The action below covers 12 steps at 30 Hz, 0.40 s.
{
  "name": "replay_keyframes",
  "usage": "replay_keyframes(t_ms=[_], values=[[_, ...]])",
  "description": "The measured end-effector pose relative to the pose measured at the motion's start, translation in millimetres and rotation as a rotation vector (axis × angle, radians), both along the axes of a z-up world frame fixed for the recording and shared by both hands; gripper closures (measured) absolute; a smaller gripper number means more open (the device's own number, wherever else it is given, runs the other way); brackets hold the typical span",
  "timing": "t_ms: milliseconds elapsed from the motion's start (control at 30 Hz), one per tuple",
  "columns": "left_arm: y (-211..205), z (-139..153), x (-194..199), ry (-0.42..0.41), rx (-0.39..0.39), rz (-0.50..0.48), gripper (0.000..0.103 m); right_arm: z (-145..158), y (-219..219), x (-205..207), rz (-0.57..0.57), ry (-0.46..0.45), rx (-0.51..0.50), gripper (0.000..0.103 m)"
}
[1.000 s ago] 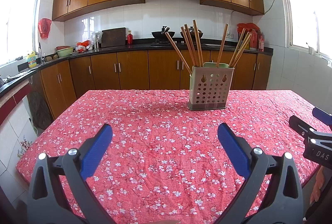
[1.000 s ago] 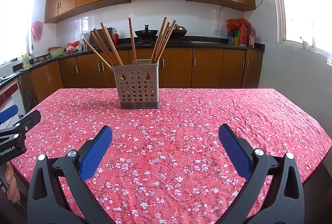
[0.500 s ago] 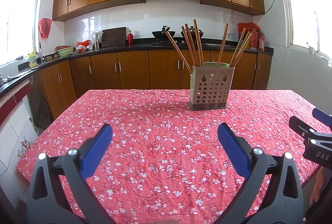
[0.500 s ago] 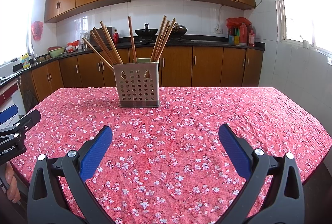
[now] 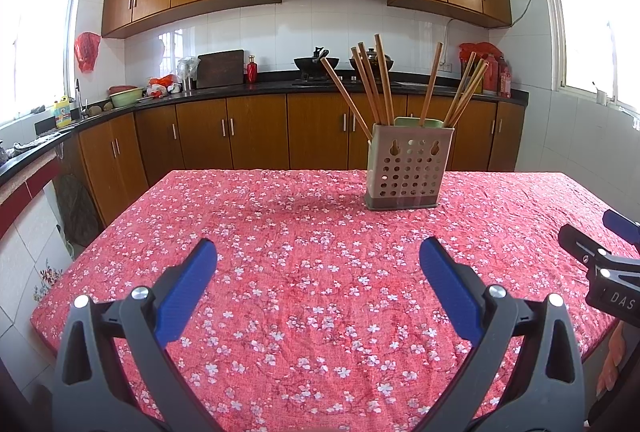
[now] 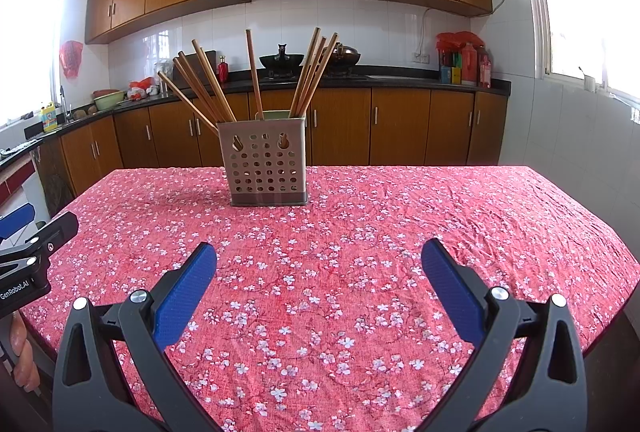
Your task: Organize utensils
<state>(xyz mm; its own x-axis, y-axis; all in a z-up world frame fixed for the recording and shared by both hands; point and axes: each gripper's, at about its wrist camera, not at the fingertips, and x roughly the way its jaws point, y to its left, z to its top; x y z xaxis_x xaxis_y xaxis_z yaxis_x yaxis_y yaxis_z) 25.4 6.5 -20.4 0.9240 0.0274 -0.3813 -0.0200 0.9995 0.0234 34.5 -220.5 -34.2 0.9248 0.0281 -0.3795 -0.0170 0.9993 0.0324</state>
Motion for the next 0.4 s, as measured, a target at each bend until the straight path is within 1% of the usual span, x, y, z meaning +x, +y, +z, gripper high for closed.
replay_keyframes(t_ms=[400], values=[[-5.6,-2.3,0.3,0.011,0.000,0.005,0.004,-0.8,0.8,-0.6,-0.001,0.001,0.002,0.002]])
